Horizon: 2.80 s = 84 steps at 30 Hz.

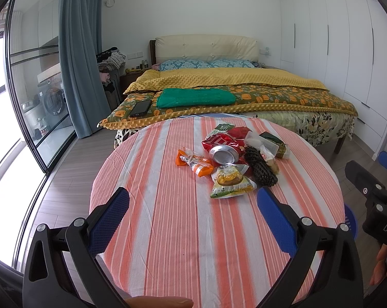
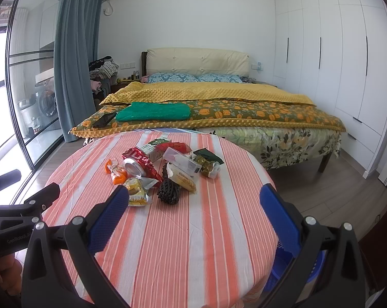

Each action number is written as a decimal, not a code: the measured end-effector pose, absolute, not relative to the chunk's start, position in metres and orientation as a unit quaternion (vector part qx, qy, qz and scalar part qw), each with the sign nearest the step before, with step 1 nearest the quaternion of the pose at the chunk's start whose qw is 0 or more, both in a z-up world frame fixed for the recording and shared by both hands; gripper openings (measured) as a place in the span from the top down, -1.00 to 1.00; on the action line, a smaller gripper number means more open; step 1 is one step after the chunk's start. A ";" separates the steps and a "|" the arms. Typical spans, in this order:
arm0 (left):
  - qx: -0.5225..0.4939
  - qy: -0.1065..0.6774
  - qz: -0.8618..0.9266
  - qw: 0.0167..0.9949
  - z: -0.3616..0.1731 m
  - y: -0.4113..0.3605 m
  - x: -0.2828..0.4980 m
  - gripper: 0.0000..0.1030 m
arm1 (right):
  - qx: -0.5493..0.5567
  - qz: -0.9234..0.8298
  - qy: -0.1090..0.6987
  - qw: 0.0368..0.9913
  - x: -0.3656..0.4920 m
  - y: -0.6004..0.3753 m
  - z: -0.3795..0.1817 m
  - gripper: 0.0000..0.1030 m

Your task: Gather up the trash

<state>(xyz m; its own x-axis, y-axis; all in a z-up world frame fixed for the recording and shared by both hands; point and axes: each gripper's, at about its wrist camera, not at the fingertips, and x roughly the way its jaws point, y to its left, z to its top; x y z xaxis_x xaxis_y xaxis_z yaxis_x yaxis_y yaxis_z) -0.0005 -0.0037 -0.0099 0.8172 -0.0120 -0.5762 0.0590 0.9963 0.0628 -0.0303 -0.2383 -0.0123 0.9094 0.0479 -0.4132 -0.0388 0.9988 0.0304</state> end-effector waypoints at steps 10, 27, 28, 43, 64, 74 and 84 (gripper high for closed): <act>0.038 0.302 -0.018 0.952 -0.010 -0.004 0.000 -0.92 | 0.011 0.023 0.212 0.977 -0.030 -0.238 -0.013 -0.91; 0.038 0.302 -0.021 0.952 -0.012 -0.004 -0.001 -0.92 | 0.011 0.023 0.212 0.977 -0.030 -0.239 -0.013 -0.91; 0.038 0.302 -0.020 0.952 -0.011 -0.004 -0.001 -0.92 | 0.012 0.023 0.212 0.977 -0.030 -0.239 -0.013 -0.91; 0.038 0.302 -0.020 0.952 -0.011 -0.004 -0.001 -0.92 | 0.012 0.023 0.212 0.977 -0.030 -0.239 -0.013 -0.91; 0.009 0.406 -0.079 0.910 -0.079 -0.005 0.049 -0.92 | 0.023 0.010 0.255 0.967 -0.012 -0.251 -0.046 -0.91; 0.000 0.432 -0.114 0.895 -0.104 -0.038 0.146 -0.92 | 0.042 0.005 0.277 0.960 -0.001 -0.265 -0.074 -0.91; -0.011 0.481 -0.154 0.863 -0.143 -0.049 0.187 -0.10 | 0.048 0.013 0.294 0.955 0.004 -0.272 -0.089 -0.91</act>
<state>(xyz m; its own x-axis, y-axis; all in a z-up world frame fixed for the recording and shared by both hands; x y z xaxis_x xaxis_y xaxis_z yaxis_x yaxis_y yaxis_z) 0.1872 -0.0492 -0.1433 0.4890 -0.2765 -0.8273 0.2552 0.9523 -0.1674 0.0040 -0.2722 -0.0893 0.8268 0.0536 -0.5599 0.0033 0.9950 0.1001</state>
